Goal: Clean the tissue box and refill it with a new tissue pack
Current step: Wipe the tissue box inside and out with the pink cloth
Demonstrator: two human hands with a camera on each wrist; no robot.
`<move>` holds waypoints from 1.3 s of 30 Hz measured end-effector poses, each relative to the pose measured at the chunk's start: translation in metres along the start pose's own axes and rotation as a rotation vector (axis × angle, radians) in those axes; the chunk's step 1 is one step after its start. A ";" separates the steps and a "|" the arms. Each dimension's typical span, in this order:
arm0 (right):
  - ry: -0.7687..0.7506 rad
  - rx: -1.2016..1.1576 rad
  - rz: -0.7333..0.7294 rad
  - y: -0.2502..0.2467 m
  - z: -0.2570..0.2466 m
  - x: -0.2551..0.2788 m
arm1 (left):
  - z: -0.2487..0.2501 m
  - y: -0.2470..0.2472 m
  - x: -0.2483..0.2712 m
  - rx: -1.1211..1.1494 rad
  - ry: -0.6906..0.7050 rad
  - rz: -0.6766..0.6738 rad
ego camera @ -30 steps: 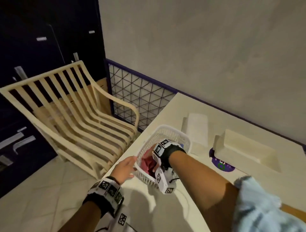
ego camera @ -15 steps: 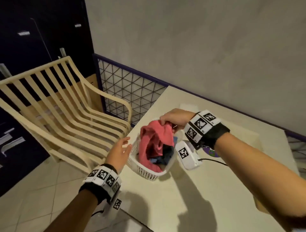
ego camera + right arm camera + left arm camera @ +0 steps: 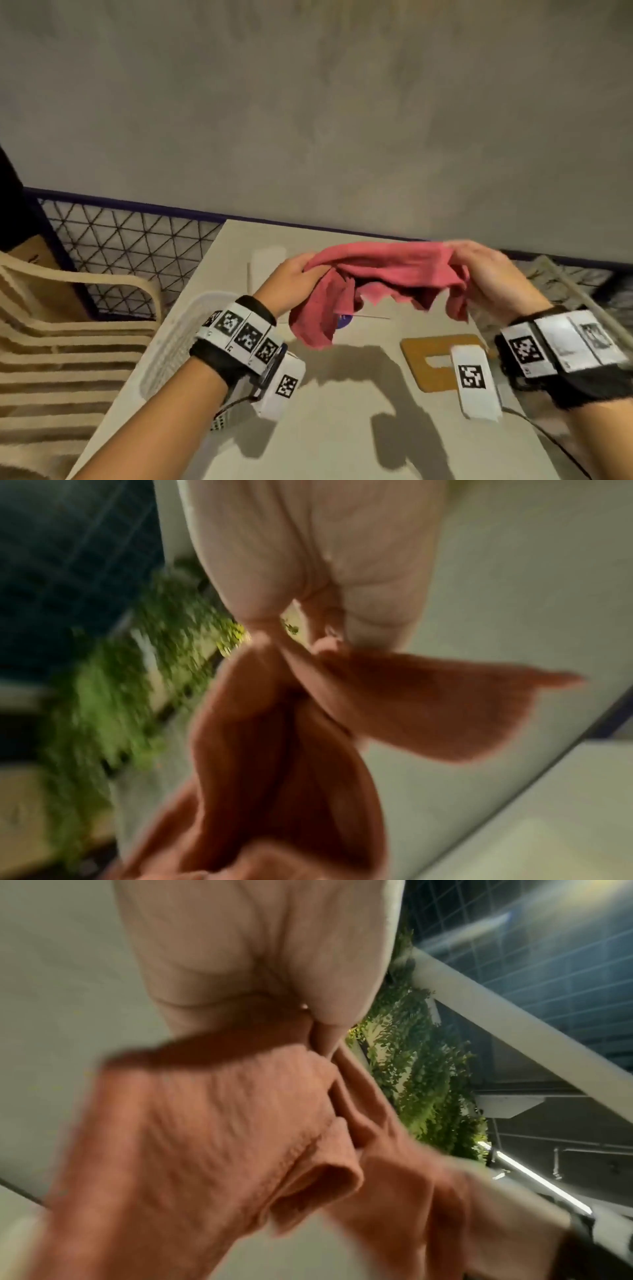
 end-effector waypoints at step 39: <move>0.412 -0.016 0.246 -0.081 0.246 -0.081 | -0.167 0.101 -0.183 -0.899 -0.278 -0.355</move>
Point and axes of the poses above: each hand's wrist, its own x-axis away from the middle knuckle, its own y-axis out of the palm, z = x × y, the point moved 5 cm from there along -x, towards the middle knuckle
